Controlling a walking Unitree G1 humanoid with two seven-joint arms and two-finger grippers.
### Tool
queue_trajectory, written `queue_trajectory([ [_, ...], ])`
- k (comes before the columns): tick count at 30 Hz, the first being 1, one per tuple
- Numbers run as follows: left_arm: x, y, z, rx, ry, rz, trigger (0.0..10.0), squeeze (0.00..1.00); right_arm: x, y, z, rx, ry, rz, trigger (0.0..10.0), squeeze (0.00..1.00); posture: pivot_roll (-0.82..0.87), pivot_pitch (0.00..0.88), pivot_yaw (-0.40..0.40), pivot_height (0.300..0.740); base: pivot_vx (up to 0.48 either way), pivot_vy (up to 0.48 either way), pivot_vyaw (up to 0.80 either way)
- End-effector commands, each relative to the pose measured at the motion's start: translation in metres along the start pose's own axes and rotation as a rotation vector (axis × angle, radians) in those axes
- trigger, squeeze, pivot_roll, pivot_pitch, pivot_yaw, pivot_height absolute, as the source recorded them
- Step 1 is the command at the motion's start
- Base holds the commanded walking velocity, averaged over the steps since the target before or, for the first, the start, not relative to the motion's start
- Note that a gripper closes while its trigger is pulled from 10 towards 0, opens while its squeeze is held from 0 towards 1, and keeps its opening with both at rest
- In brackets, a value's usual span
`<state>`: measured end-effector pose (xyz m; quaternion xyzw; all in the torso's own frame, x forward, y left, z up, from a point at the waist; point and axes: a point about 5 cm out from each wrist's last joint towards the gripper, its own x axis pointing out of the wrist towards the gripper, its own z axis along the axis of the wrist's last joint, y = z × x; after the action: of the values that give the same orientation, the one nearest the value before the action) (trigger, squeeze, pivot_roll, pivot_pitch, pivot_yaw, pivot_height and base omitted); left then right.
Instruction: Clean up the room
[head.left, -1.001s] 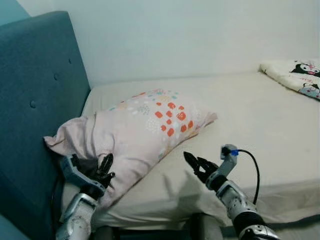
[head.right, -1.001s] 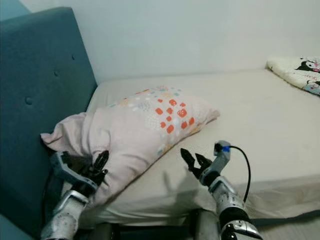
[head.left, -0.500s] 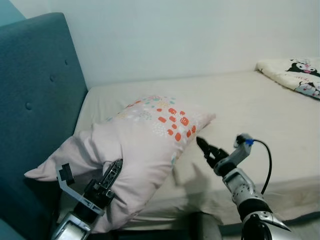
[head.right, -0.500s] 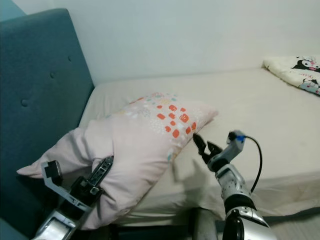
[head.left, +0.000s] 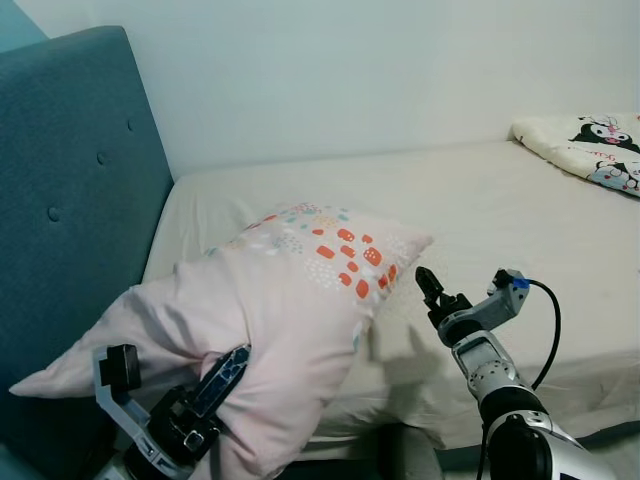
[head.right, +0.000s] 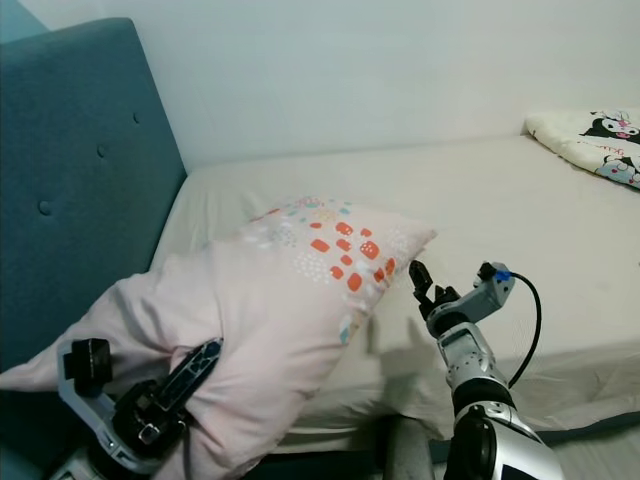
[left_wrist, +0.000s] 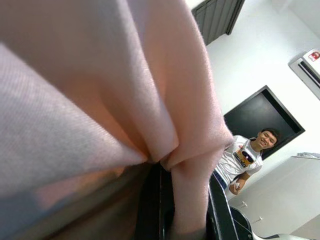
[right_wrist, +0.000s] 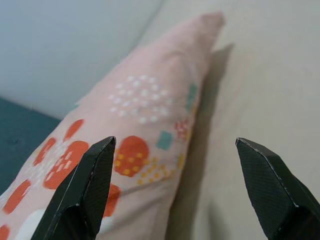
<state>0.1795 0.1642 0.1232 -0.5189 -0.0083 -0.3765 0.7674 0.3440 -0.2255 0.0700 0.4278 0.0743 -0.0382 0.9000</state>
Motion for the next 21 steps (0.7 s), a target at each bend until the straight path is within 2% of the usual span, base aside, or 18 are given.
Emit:
queue_trajectory([
  [1, 0.007, -0.006, 0.001, 0.000, -0.002, -0.054, 0.0, 0.00, -0.002, -0.006, -0.010, 0.117, 0.039, -0.038, 10.0, 0.00, 0.13, 0.000, -0.018, 0.497, 0.000, 0.000, 0.00],
  [3, 0.011, -0.005, 0.001, 0.000, -0.007, -0.048, 0.0, 0.00, -0.004, -0.007, -0.015, 0.199, 0.051, -0.023, 10.0, 0.00, 0.14, 0.000, -0.017, 0.497, 0.000, 0.000, 0.00],
  [7, 0.016, -0.002, 0.000, 0.017, -0.015, -0.029, 0.0, 0.00, -0.004, -0.003, -0.021, 0.257, 0.063, 0.020, 10.0, 0.00, 0.17, 0.000, -0.014, 0.497, 0.000, 0.000, 0.00],
  [14, 0.030, 0.002, 0.007, 0.085, -0.070, 0.058, 0.0, 0.00, 0.006, 0.017, -0.016, 0.250, 0.043, 0.110, 10.0, 0.00, 0.19, 0.000, 0.004, 0.497, 0.000, 0.000, 0.00],
  [16, 0.035, 0.001, 0.014, 0.142, -0.086, 0.136, 0.0, 0.00, 0.010, 0.024, -0.009, 0.239, 0.016, 0.107, 10.0, 0.00, 0.19, 0.024, 0.023, 0.497, 0.000, 0.000, 0.00],
  [18, 0.034, -0.001, 0.015, 0.154, -0.087, 0.155, 0.0, 0.00, 0.010, 0.023, -0.006, 0.233, -0.002, 0.093, 10.0, 0.00, 0.19, 0.053, 0.034, 0.497, 0.000, 0.000, 0.00],
  [20, 0.028, -0.004, 0.015, 0.182, -0.067, 0.199, 0.0, 0.00, 0.009, 0.015, 0.006, 0.264, -0.070, 0.048, 10.0, 0.00, 0.19, 0.078, 0.044, 0.497, 0.000, 0.000, 0.00],
  [21, 0.019, -0.011, 0.015, 0.201, -0.052, 0.246, 0.0, 0.00, 0.004, 0.004, 0.025, 0.306, -0.156, 0.029, 10.0, 0.00, 0.20, 0.106, 0.057, 0.497, 0.000, 0.000, 0.00],
])
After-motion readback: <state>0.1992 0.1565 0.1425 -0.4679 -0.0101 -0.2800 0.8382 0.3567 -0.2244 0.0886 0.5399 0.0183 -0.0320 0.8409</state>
